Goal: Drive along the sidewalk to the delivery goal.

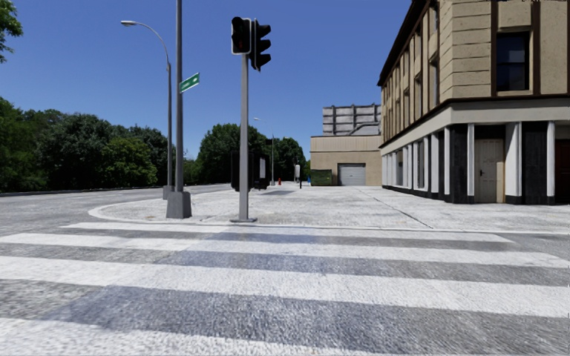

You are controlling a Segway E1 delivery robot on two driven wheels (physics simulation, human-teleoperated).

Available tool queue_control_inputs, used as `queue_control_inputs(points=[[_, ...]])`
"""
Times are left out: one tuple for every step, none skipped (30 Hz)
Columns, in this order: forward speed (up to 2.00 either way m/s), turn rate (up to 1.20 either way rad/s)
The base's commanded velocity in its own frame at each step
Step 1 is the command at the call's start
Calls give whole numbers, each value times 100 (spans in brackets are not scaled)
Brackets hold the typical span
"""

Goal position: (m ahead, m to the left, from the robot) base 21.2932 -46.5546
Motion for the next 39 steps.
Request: queue_control_inputs(points=[[200, 0], [200, -2], [200, -20], [200, -40], [200, -40], [200, -46], [200, -47], [200, -47], [200, -47], [200, -47], [200, -47], [200, -47], [200, -47], [200, -47], [200, -47], [200, -47], [200, -47], [200, -47], [200, -47], [200, -47], [200, -47], [200, -47], [200, -47], [200, -47], [200, -47], [200, -47], [200, -47], [200, -47], [200, -47], [200, -47], [200, -47], [200, -47], [200, -47], [200, -47], [200, -47], [200, -47], [200, -47], [200, -47], [200, -47]])
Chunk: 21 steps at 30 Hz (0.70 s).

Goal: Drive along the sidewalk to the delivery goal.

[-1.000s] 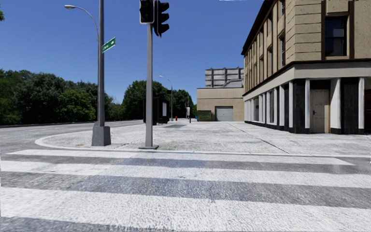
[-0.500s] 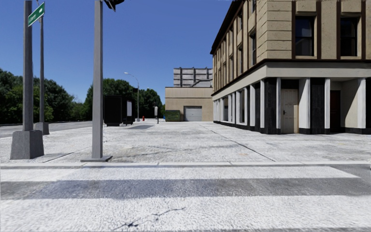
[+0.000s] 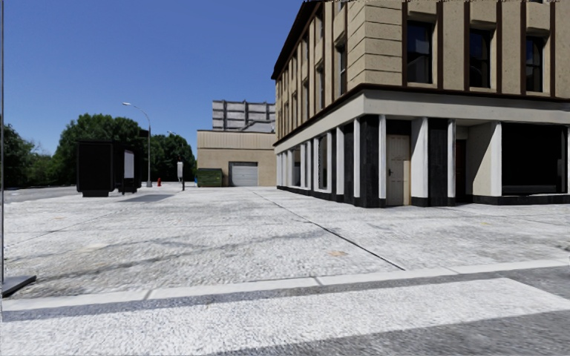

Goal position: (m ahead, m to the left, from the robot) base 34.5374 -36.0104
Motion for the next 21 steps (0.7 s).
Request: queue_control_inputs(points=[[200, -47], [200, -47], [200, -47], [200, -47], [200, -47], [200, -47], [200, -47], [200, -47], [200, -47], [200, -47], [200, -47], [200, -47], [200, -47], [200, -47], [200, -47], [200, -47], [200, -47], [200, -47], [200, -47], [200, -47], [200, -47]])
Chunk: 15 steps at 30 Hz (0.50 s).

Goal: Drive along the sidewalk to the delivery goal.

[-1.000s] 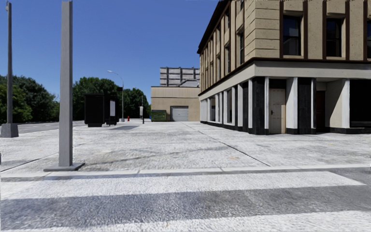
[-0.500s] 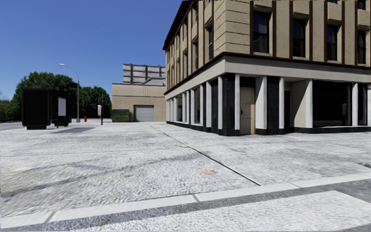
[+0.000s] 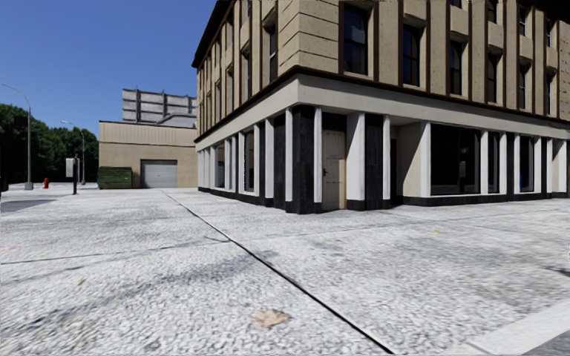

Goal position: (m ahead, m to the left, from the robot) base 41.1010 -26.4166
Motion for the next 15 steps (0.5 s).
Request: queue_control_inputs(points=[[200, -47], [200, -47], [200, -47], [200, -47], [200, -47], [200, -47], [200, -47], [200, -47], [200, -47], [200, -47], [200, -47], [200, -47], [200, -47], [200, -47], [200, -47]])
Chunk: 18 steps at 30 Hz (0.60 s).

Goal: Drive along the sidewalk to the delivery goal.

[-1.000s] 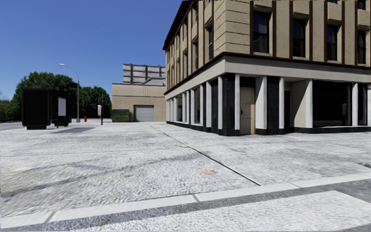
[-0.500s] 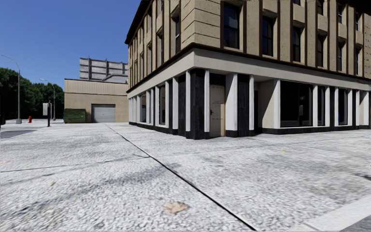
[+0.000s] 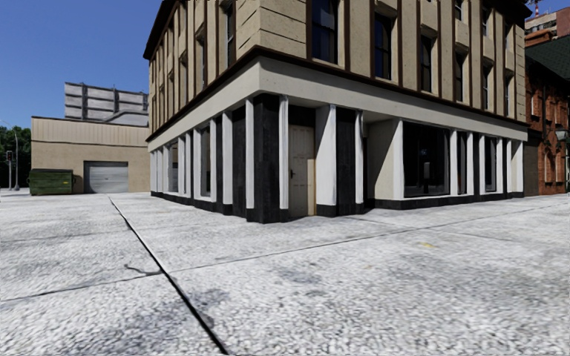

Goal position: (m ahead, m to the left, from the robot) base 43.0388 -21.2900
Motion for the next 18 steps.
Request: queue_control_inputs(points=[[200, -47], [200, -47], [200, -47], [200, -47], [200, -47], [200, -47], [200, -47], [200, -47], [200, -47], [200, -47], [200, -47], [200, -47], [200, -47], [200, -47], [200, -47], [200, -47], [200, -47], [200, -47]])
